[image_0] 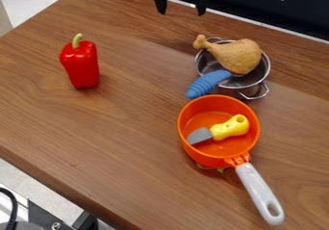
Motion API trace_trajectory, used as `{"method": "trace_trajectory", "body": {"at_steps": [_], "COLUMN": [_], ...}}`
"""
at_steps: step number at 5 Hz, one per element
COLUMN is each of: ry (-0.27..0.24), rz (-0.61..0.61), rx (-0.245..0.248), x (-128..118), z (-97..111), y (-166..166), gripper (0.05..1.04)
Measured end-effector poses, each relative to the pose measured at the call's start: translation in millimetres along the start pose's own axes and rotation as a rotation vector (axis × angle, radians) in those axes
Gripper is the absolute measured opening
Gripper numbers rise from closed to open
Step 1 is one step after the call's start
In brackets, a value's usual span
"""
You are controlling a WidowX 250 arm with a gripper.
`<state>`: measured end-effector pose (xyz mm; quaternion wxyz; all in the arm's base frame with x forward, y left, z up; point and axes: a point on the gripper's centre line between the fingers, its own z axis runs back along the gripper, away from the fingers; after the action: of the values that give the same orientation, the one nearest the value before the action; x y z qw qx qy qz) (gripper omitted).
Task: Moved the orange pot to the upper right side of the table
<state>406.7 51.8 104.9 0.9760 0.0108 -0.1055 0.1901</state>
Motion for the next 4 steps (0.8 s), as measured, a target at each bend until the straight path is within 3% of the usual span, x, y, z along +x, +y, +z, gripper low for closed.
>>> {"method": "trace_trajectory", "body": {"at_steps": [1, 2, 3, 4], "ry": [0.047, 0.074, 0.077, 0.119], "rz": [-0.013, -0.192, -0.299, -0.320], "rx": [0.013, 0.010, 0.003, -0.012], "x": [-8.7, -33.1, -37.3, -42.9], "z": [-16.5, -15.2, 3.8, 6.4], "y": [1.7, 2.9, 3.9, 3.4], "gripper": [0.995, 0.995, 0.995, 0.995]}}
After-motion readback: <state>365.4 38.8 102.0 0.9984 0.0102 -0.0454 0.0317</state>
